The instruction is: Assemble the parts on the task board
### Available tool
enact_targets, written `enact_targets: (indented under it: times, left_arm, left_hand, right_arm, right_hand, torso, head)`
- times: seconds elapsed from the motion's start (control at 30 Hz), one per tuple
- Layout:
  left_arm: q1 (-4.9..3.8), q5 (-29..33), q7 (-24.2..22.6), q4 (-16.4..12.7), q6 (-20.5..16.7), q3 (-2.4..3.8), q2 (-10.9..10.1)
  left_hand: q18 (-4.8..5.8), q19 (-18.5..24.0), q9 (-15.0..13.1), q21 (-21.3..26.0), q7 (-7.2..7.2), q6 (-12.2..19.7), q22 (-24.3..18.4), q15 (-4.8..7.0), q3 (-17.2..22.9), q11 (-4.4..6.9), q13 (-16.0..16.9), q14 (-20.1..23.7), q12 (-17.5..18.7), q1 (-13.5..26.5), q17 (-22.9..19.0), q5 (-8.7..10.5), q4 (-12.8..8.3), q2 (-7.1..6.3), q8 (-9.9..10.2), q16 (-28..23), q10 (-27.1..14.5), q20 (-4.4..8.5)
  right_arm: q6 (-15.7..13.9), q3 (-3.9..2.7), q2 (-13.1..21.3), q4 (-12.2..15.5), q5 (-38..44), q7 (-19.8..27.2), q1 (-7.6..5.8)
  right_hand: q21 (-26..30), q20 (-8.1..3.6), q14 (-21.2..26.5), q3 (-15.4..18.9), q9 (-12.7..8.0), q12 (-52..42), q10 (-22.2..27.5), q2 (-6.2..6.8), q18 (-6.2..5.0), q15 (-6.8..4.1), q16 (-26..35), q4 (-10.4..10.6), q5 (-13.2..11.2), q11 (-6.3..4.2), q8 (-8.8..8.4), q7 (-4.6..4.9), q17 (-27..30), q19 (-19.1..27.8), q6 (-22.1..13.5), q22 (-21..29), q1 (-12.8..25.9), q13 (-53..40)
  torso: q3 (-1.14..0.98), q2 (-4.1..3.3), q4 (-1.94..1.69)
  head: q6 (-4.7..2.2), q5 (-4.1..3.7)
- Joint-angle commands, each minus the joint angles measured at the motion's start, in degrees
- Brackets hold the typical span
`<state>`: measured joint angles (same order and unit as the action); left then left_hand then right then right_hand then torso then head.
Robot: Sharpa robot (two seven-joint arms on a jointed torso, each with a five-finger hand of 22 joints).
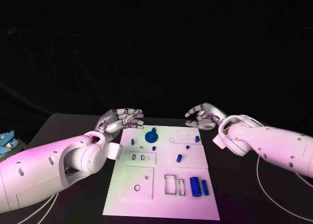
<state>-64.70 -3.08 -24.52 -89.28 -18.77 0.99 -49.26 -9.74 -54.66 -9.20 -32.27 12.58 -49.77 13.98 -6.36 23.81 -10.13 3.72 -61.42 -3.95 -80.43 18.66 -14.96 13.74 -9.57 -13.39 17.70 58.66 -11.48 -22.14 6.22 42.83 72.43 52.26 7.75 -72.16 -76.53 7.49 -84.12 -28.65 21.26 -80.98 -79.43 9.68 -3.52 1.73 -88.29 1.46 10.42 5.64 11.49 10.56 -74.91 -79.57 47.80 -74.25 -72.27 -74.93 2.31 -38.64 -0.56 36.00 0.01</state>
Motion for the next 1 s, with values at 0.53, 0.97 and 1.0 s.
enact_targets:
  times: [0.53, 0.97, 1.0]
  left_arm:
    - [0.0, 0.02, -0.43, 0.22, 1.56, 0.04, 0.21]
    - [0.02, 0.01, -0.46, 0.41, 1.69, 0.03, 0.43]
    - [0.02, 0.0, -0.46, 0.41, 1.7, 0.03, 0.43]
  left_hand:
    - [-0.46, 0.48, 0.08, -0.29, 1.23, 0.42, 0.09, -0.16, -0.11, -0.1, 0.02, 0.45, 0.28, 0.1, 0.12, 0.23, -0.38, 0.27, 0.35, -0.26, -0.33, 0.06]
    - [-0.45, 0.59, 0.08, -0.32, 1.22, 0.41, 0.11, -0.18, -0.11, -0.1, 0.02, 0.55, 0.27, 0.13, 0.15, 0.24, -0.42, 0.24, 0.37, -0.35, -0.33, 0.04]
    - [-0.45, 0.59, 0.08, -0.32, 1.22, 0.41, 0.11, -0.18, -0.11, -0.1, 0.02, 0.55, 0.27, 0.13, 0.15, 0.24, -0.42, 0.24, 0.37, -0.35, -0.33, 0.04]
  right_arm:
    - [4.99, 0.04, 3.06, -6.19, 0.4, 6.9, 5.11]
    - [4.74, 0.05, 0.29, -9.77, 1.51, 6.01, 6.49]
    - [4.74, 0.05, 0.13, -9.94, 1.59, 5.87, 6.55]
  right_hand:
    - [1.08, 0.26, -4.03, -0.27, -0.96, 1.31, 1.74, 1.01, -0.82, 0.22, 0.3, -3.03, 0.77, 0.81, -2.81, 0.98, -6.89, 0.91, -3.92, 0.68, -1.81, -1.76]
    - [0.81, 0.55, -4.19, -0.8, -1.05, 0.86, 1.36, 0.52, -0.75, 0.49, 0.11, -3.92, 1.12, 1.06, -3.32, 1.24, -7.61, 0.63, -4.67, 0.25, -2.55, -2.24]
    - [0.81, 0.55, -4.19, -0.8, -1.05, 0.86, 1.36, 0.52, -0.75, 0.49, 0.11, -3.92, 1.12, 1.06, -3.32, 1.24, -7.61, 0.63, -4.67, 0.25, -2.55, -2.24]
  torso:
    - [-0.96, 0.07, 0.67]
    - [-0.83, 0.03, 0.68]
    - [-0.83, 0.03, 0.72]
  head:
    - [0.16, -0.82]
    - [0.55, -0.42]
    - [0.59, -0.36]
